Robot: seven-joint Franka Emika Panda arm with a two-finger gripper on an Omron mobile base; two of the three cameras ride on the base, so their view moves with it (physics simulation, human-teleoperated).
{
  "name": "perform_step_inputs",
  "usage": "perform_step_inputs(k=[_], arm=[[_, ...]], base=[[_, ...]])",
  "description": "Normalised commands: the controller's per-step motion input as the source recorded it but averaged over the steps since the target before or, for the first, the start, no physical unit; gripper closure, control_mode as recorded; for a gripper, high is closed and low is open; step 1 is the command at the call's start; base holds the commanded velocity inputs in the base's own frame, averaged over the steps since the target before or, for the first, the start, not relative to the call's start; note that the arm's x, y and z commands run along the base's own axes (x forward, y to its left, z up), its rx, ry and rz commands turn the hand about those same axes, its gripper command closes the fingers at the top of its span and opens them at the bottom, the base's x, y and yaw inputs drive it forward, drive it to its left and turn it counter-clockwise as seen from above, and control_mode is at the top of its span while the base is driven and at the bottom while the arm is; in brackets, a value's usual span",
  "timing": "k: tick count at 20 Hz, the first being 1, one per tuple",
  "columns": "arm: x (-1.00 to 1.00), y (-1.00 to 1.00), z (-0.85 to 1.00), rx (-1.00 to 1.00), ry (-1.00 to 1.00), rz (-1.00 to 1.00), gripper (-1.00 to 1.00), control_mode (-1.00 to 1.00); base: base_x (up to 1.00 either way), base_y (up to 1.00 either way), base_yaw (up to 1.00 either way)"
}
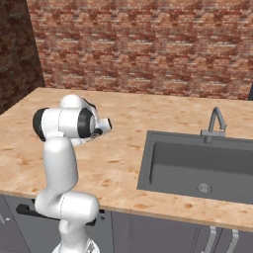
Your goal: Move the cup from next to the sink to the open cabinet. Then, move the bowl with the corn to the fridge to clear the area for faucet cleaning.
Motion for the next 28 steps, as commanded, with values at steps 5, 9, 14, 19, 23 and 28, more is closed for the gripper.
perform_step_inputs(k=[5, 9, 14, 19, 23, 28], arm=[[0.0, 0.36, -0.01, 0.0, 0.0, 0.0, -1.0, -1.0], [0.03, 0.28, -0.11, 0.01, 0.03, 0.0, 1.0, -1.0], [0.0, 0.0, 0.1, 0.01, 0.0, 0.0, 1.0, -1.0], [-0.2, -0.16, 0.95, 0.12, 0.0, -0.09, 1.0, -1.0], [-0.46, -0.31, 1.0, 0.14, -0.12, -0.11, 1.0, -1.0], [-0.83, -0.19, 1.0, 0.04, -0.29, -0.14, 1.0, -1.0]], base=[[0.0, 0.0, 0.0], [0.0, 0.0, 0.0], [0.0, 0.0, 0.0], [0.0, 0.0, 0.0], [0.0, 0.0, 0.0], [0.0, 0.0, 0.0]])
